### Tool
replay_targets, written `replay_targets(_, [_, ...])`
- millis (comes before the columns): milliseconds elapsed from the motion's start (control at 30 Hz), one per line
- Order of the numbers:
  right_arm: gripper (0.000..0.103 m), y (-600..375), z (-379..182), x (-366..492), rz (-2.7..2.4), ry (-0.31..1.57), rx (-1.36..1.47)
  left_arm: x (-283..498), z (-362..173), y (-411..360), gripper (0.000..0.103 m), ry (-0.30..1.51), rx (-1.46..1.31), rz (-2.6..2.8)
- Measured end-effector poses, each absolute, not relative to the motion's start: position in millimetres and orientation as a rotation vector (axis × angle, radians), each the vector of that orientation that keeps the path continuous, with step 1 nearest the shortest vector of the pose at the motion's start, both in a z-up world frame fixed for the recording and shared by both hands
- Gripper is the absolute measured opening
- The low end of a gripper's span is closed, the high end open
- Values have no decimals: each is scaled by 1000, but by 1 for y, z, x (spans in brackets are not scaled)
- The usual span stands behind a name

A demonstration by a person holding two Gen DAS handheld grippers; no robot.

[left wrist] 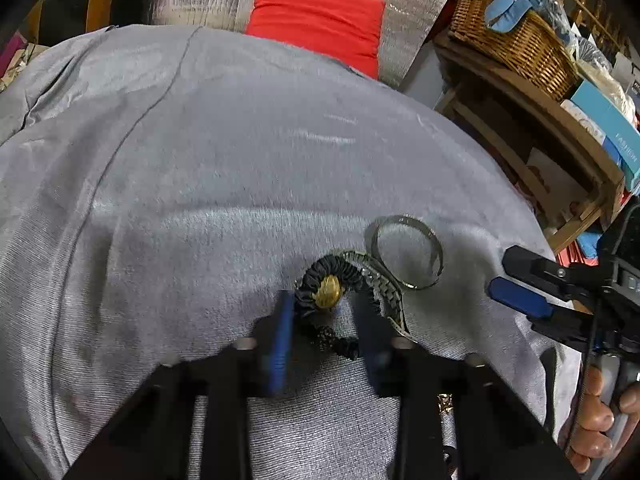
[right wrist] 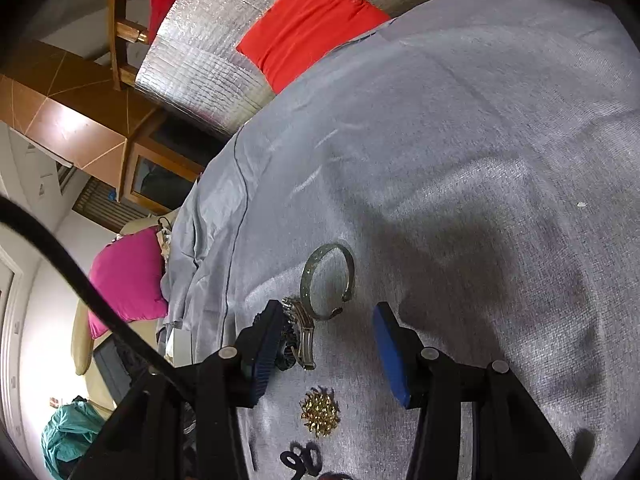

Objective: Organize jewelry
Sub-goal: 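Grasp the black scrunchie with gold bead with the left tool and lift, then grasp the gold watch with the right tool while the left tool holds the scrunchie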

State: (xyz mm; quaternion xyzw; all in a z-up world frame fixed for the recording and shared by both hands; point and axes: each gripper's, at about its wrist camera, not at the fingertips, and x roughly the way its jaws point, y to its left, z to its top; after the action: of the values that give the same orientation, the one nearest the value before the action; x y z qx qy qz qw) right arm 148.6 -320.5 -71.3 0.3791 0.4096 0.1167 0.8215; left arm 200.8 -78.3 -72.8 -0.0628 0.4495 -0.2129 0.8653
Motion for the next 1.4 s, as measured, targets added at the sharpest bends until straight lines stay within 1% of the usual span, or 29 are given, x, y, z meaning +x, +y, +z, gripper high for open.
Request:
replay_targets(33, [51, -320, -71, 148, 251, 873, 805, 201, -74, -80, 17, 942, -119, -435])
replay_targets(67, [51, -318, -71, 147, 254, 875, 799, 200, -74, -81, 11, 933, -104, -425])
replay_targets(100, [51, -316, -70, 147, 257, 877, 789, 198, -73, -81, 9, 929, -100, -427])
replay_targets(333, [51, -293, -66, 148, 309, 905, 713, 182, -60, -66, 7, 885, -60, -415])
replay_targets(500, [51, -271, -69, 152, 344, 934, 663, 178, -48, -35, 7, 858, -65, -360])
replay_targets(633, [51, -250, -74, 159, 333, 958, 607, 181, -51, -7, 7, 874, -82, -312])
replay_targets(700, [47, -239, -78, 166, 312, 977, 572, 181, -52, 1, 7, 880, -85, -303])
replay_targets(733, [41, -234, -82, 168, 298, 988, 553, 180, -52, 4, 7, 882, -87, -303])
replay_targets(767, [36, -228, -85, 172, 273, 998, 521, 180, -51, 7, 7, 882, -89, -305])
replay_targets(800, [35, -224, -86, 173, 256, 998, 492, 179, -51, 8, 7, 881, -91, -306])
replay_targets(833, [32, -219, -86, 175, 236, 991, 454, 178, -50, 9, 7, 880, -91, -309])
replay_targets(867, [23, -215, -85, 176, 215, 984, 420, 177, -50, 10, 7, 879, -90, -311])
replay_targets(900, [19, -211, -84, 176, 183, 979, 378, 175, -50, 10, 7, 878, -90, -313])
replay_targets(933, [12, -209, -84, 176, 165, 971, 357, 174, -49, 11, 7, 875, -90, -315])
replay_targets(1033, [10, -206, -81, 174, 145, 946, 316, 174, -47, 14, 7, 872, -94, -315])
replay_targets(1067, [6, -205, -78, 172, 146, 932, 313, 175, -46, 13, 7, 870, -96, -314])
replay_targets(1400, [6, -202, -32, 146, 212, 767, 325, 159, -31, 22, 7, 831, -90, -279])
